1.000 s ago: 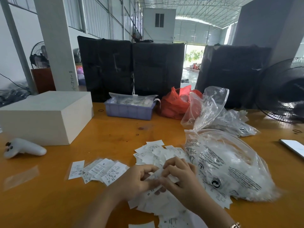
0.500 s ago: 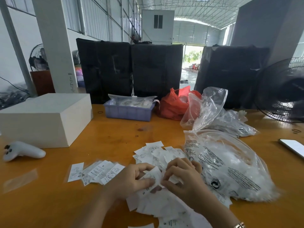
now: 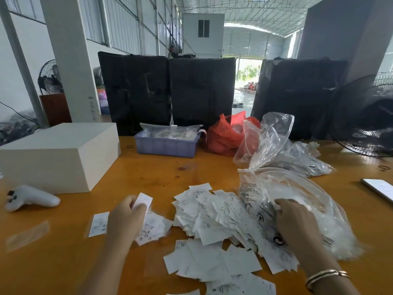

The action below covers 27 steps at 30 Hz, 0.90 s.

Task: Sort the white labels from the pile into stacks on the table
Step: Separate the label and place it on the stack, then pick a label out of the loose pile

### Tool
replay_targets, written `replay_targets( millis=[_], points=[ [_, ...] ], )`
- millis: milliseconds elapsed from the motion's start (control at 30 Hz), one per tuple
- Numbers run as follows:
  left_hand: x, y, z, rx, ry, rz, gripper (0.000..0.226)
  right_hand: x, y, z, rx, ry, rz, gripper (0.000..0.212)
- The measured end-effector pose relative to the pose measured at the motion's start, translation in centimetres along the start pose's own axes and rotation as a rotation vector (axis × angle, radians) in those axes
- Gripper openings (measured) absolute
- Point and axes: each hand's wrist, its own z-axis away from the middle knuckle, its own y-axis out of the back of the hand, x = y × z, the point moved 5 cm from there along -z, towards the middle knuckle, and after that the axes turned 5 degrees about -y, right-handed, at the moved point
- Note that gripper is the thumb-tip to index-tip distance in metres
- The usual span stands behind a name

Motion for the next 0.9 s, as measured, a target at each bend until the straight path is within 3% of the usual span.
replay_targets(
  millis=[100,233,467,567,633,700,767,833,900],
  points=[
    [-0.5,-0.1,0.0,-0.045,0.015,-0.318,0.019,0.2,-0.6,-0.1,0.0,0.01,0.062,0.033],
    [-0.6,-0.2,0.1,-0.046,0.001,-0.654,0.045,0.3,-1.0,-0.4,0.048,0.008,0.005,0.042],
    [2.1,-0.8,1.2,0.118,-0.252,-0.564,0.039,0.1,0.1,0.3,0.262,0.084,-0.155,0.037],
    [3.0,-1.2,1.7,0.127,-0.324,-0.479,0.033,-0.9,1.7,1.1,0.48,0.216,-0.248,0.037],
    [3.7,-1.7,2.2,0.112,-0.414,-0.372,0.029,-2.3,2.1,2.3,0.515,0.332,-0.373,0.039],
    [4.5,-2.3,2.7,0.002,-0.49,-0.136,0.025,-4.3,1.7,4.0,0.35,0.434,-0.588,0.044],
    [5.2,-3.6,3.6,-0.274,-0.445,0.157,0.029,-6.7,0.5,5.5,0.013,0.49,-0.795,0.052],
    [5.9,-5.0,4.8,-0.57,-0.344,0.403,0.039,-8.6,-1.2,7.0,-0.302,0.454,-0.946,0.056],
    [6.0,-6.0,5.5,-0.701,-0.28,0.538,0.043,-9.5,-2.3,7.7,-0.452,0.391,-1.069,0.051]
  ],
)
